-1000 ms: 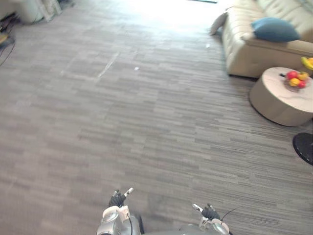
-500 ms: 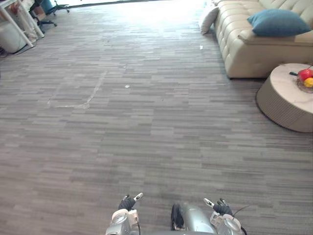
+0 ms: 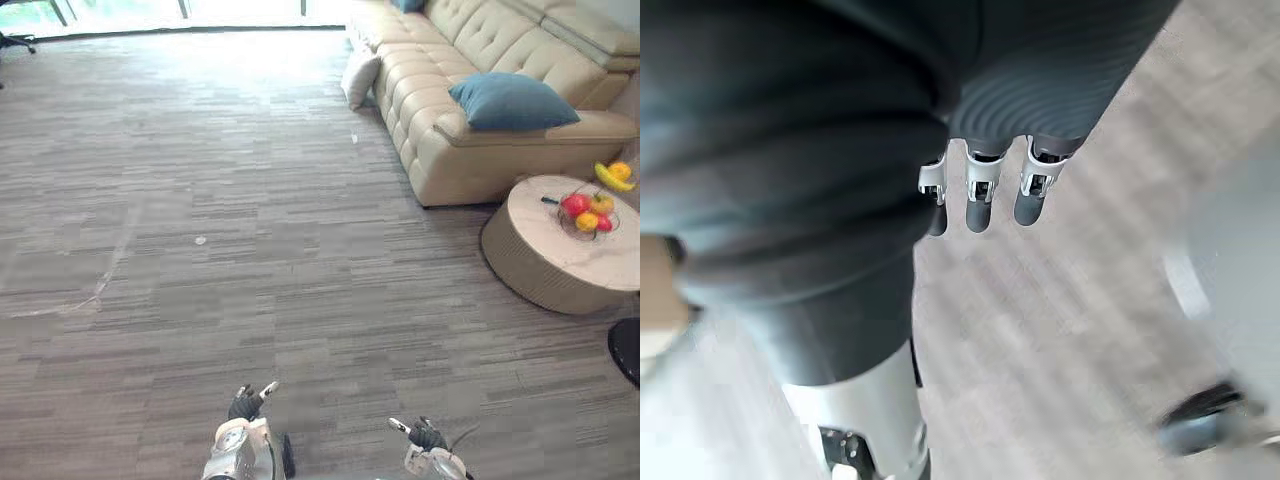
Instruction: Pick up cushions and gather them together orderly.
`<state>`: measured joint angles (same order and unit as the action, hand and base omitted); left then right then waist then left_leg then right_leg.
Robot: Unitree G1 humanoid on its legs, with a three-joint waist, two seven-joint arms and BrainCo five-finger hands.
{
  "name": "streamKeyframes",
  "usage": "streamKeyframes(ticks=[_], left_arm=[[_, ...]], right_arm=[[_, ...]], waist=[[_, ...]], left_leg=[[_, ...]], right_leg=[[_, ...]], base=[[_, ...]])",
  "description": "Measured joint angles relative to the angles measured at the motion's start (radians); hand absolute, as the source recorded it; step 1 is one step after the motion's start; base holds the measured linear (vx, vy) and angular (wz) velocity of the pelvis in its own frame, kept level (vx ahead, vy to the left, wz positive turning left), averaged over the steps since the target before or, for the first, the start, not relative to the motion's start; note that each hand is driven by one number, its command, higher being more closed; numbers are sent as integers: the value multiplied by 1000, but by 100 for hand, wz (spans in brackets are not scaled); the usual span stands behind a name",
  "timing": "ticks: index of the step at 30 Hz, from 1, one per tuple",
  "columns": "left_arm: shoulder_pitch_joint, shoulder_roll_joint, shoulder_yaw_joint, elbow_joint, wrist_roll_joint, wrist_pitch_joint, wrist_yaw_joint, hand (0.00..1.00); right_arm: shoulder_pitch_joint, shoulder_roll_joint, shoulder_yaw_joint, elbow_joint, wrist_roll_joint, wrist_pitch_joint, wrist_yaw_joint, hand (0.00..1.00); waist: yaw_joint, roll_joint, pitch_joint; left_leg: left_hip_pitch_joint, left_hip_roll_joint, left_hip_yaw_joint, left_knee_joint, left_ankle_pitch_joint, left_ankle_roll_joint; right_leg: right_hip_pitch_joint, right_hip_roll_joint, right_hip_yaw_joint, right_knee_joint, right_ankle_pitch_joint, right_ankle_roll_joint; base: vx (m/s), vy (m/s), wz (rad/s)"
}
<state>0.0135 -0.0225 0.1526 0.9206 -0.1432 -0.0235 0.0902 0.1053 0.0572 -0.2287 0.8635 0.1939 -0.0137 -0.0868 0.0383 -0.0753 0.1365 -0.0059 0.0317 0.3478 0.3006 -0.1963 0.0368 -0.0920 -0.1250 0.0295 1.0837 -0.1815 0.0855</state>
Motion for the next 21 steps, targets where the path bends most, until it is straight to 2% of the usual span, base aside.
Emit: streamKeyframes(ticks=[2,3,5,6,7,8,9,10,11,12,13,14,15,16,17,18,19,21], left_arm=[[-1,-2,-19,7,-7,5,1,0],[-4,-7,-25,7,-7,6,0,0],[-8,-10,-21,20,-7,8,0,0],[-11,-16,-21,33,-7,9,0,0],[-19,-24,-22,35,-7,10,-1,0],[-26,-29,-22,35,-6,10,-2,0],[-34,-38,-22,38,-6,9,-2,0],[-37,-34,-24,51,-4,9,-12,0],[-37,-35,-18,51,-3,9,-12,0],[-32,-39,-14,51,1,9,-9,0],[-28,-39,-14,52,5,10,-10,0],[-29,-39,-12,51,5,10,-10,0],[-28,-39,0,45,5,10,-9,0],[-10,-36,30,24,3,10,-11,0],[-7,-36,34,19,3,10,-10,0],[1,-32,45,-10,2,7,-9,0],[5,-32,44,-29,1,6,-9,0],[7,-34,34,-45,-4,5,-9,0]], right_arm=[[5,-2,0,-27,0,-3,1,0],[3,-6,-2,-46,0,-7,5,0],[0,-11,-7,-49,0,-12,8,0],[-5,-20,-19,-49,0,-15,9,0],[-8,-23,-36,-45,0,-15,9,0],[-3,-24,-47,-40,0,-15,8,0],[5,-27,-67,-20,9,-14,8,0],[-12,-42,-79,-21,0,-9,7,0],[-18,-42,-78,-20,0,-8,7,0],[-23,-43,-82,-23,-3,-6,7,0],[-26,-57,-77,-21,-3,-2,9,0],[-27,-59,-76,-21,-3,-1,7,0],[-28,-61,-76,-22,-4,-1,6,0],[-38,-62,-67,-19,2,-1,2,0],[-43,-62,-60,-17,2,-1,1,0],[-45,-59,-33,-12,3,-1,-1,0],[-44,-57,-10,-2,3,1,-1,0],[-45,-55,10,1,4,4,-1,0]], waist=[[-8,10,6],[-12,24,7],[-29,23,11],[-42,28,15],[-51,30,16],[-54,30,16],[-57,36,22],[-58,59,29],[-55,62,31],[-60,73,34],[-62,98,38],[-63,105,40],[-63,116,47],[-52,127,63],[-47,127,68],[-34,109,78],[-27,99,75],[-26,95,70]], left_leg=[[84,-2,1,-48,-22,8],[157,6,-1,-99,-59,-13],[231,6,-6,-134,-81,-14],[290,7,-20,-168,-96,-8],[333,8,-46,-193,-116,-6],[349,9,-64,-203,-129,-8],[395,10,-112,-224,-151,-16],[416,30,-145,-202,-132,-36],[409,32,-158,-177,-116,-53],[395,38,-198,-99,-91,-84],[343,66,-228,67,-65,-131],[297,80,-248,185,-33,-182],[206,100,-286,381,73,-259],[54,154,-280,706,125,-270],[28,165,-265,763,117,-255],[-62,187,-217,831,74,-182],[-138,197,-158,798,41,-139],[-208,207,-95,705,14,-117]], right_leg=[[-84,4,-55,17,-45,-14],[-178,15,-121,-23,-82,-19],[-261,24,-166,-148,-103,-37],[-293,35,-187,-273,-94,-42],[-320,44,-183,-423,-50,-40],[-328,44,-176,-495,-18,-39],[-331,43,-160,-546,99,-72],[-325,49,-174,-472,28,-119],[-326,45,-174,-444,6,-130],[-315,37,-184,-392,-54,-153],[-271,47,-201,-387,-101,-163],[-245,55,-205,-400,-115,-167],[-190,70,-213,-435,-127,-172],[-68,110,-210,-529,-133,-181],[-33,116,-206,-552,-135,-186],[65,123,-193,-623,-140,-191],[144,120,-183,-696,-148,-190],[202,115,-178,-752,-148,-171]], base=[[485,111,-9],[519,78,-2],[553,30,16],[625,-44,48],[647,-74,61],[675,-141,87],[746,-174,64],[740,-186,47],[699,-225,21],[771,-294,26],[768,-295,27],[632,-217,17],[562,-149,-13],[542,-119,-25],[596,-96,-41],[473,-28,-33],[369,-17,-27],[441,29,-16]])
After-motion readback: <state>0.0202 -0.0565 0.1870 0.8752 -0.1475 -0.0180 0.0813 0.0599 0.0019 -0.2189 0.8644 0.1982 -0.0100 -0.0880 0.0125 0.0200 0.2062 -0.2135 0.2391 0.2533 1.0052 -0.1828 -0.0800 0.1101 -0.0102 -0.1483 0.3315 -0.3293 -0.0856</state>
